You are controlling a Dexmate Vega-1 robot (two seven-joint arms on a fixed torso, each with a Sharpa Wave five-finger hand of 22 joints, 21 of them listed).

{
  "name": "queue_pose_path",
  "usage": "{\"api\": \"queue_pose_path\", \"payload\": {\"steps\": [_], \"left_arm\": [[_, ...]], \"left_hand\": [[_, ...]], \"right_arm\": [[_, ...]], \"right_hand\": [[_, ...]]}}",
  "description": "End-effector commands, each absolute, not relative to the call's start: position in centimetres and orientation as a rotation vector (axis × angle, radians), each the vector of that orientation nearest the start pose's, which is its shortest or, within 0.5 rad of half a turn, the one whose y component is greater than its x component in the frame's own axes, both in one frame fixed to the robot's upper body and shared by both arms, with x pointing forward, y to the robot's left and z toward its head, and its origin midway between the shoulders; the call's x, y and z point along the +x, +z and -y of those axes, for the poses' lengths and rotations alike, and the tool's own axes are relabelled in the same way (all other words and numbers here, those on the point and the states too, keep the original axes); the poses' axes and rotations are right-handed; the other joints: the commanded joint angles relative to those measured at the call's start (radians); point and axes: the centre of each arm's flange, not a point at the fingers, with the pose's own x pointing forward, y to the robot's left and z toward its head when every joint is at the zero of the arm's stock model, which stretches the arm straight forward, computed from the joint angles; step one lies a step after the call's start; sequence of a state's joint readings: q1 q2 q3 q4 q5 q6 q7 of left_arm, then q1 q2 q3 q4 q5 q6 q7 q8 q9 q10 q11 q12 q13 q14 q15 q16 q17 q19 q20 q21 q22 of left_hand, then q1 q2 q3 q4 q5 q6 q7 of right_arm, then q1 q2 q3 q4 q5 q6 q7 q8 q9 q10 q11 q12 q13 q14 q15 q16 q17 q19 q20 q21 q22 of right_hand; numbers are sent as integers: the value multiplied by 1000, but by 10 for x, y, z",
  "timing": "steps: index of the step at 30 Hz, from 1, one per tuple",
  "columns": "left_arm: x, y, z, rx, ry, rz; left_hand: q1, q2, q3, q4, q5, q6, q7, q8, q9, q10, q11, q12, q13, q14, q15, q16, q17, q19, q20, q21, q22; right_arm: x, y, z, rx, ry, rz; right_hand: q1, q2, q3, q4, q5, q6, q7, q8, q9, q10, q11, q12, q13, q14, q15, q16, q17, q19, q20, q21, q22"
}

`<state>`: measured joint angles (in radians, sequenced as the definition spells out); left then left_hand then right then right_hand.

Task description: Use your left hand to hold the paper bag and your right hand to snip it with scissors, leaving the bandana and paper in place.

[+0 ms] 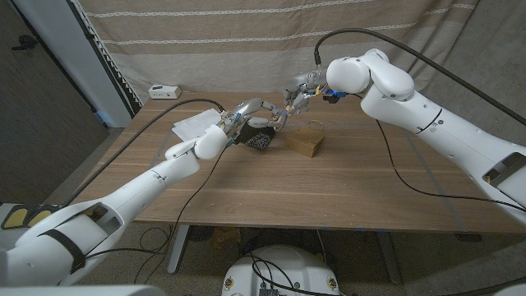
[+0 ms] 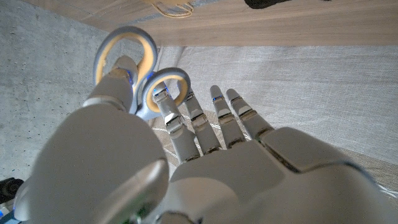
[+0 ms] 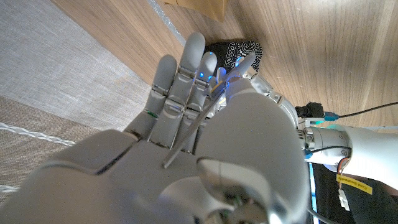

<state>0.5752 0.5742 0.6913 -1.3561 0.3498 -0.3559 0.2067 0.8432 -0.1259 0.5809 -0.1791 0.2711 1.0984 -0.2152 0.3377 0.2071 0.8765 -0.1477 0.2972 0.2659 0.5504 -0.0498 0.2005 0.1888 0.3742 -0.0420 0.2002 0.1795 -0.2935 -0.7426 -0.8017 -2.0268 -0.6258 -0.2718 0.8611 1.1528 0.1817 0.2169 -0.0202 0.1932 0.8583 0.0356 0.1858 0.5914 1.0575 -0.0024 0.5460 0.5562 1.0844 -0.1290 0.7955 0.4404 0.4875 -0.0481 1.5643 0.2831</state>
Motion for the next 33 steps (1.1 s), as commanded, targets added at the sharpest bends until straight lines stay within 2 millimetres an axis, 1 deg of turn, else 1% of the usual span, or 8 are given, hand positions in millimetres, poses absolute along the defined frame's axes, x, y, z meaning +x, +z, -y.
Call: {"api": "queue_pose_path", "payload": {"steps": [1,2,10,17,21,23,26,33], "left_arm": [[633,45,-146,972,-125,1060],[633,45,-146,965,-123,1062],[634,43,-144,950,-125,1056],[637,41,-144,915,-146,1031],[638,40,-143,896,-164,1017],[640,40,-143,884,-181,1005],[643,40,-143,860,-201,987],[651,40,-142,791,-239,960]], "left_hand": [[48,48,79,49,-7,11,0,43,18,189,-64,47,56,55,-179,-10,5,9,-143,5,4],[47,46,89,50,-9,13,0,54,20,193,-65,55,70,58,-179,-13,4,11,-144,5,4],[42,48,133,56,-6,4,0,97,35,215,-63,84,116,66,-179,-13,6,6,-137,3,4],[47,55,153,58,7,-15,1,114,48,230,-66,100,137,69,-180,-11,9,3,-135,3,4],[50,51,164,57,16,-23,3,127,55,240,-66,112,151,76,-180,-9,14,2,-136,3,4],[50,49,166,58,19,-22,3,130,53,240,-66,115,156,77,-180,-9,14,0,-136,3,4],[48,45,170,59,25,-21,3,134,48,240,-66,119,163,77,-179,-10,15,-3,-136,2,4],[46,40,179,64,39,-10,6,149,43,234,-66,123,176,75,-180,-10,17,-7,-137,2,4]], "right_arm": [[519,157,95,-1865,423,489],[519,157,95,-1865,422,488],[519,158,96,-1868,420,484],[518,159,96,-1867,419,478],[517,159,96,-1869,417,476],[517,159,96,-1870,417,475],[517,160,96,-1871,415,470],[517,163,98,-1869,411,467]], "right_hand": [[10,22,105,21,3,13,-3,8,3,120,-110,-1,2,5,-99,5,0,0,-156,5,-1],[10,22,106,21,3,13,-2,8,3,120,-110,0,3,6,-99,5,0,1,-156,5,-1],[11,22,106,21,3,12,-1,9,4,118,-111,-1,6,5,-99,4,-3,1,-156,5,-2],[11,22,107,21,3,14,1,9,4,121,-110,-2,5,6,-99,4,-3,2,-155,5,-3],[11,22,107,21,3,14,1,9,4,121,-110,-3,6,5,-99,3,-5,3,-155,5,-3],[11,22,107,21,3,13,-1,9,4,120,-115,-5,5,5,-99,3,-5,3,-155,5,-4],[11,22,106,22,3,12,1,8,5,117,-110,-3,11,7,-99,4,-5,3,-155,5,-4],[12,22,107,21,3,11,3,8,5,119,-113,-6,7,7,-99,5,-5,2,-155,5,-5]]}}
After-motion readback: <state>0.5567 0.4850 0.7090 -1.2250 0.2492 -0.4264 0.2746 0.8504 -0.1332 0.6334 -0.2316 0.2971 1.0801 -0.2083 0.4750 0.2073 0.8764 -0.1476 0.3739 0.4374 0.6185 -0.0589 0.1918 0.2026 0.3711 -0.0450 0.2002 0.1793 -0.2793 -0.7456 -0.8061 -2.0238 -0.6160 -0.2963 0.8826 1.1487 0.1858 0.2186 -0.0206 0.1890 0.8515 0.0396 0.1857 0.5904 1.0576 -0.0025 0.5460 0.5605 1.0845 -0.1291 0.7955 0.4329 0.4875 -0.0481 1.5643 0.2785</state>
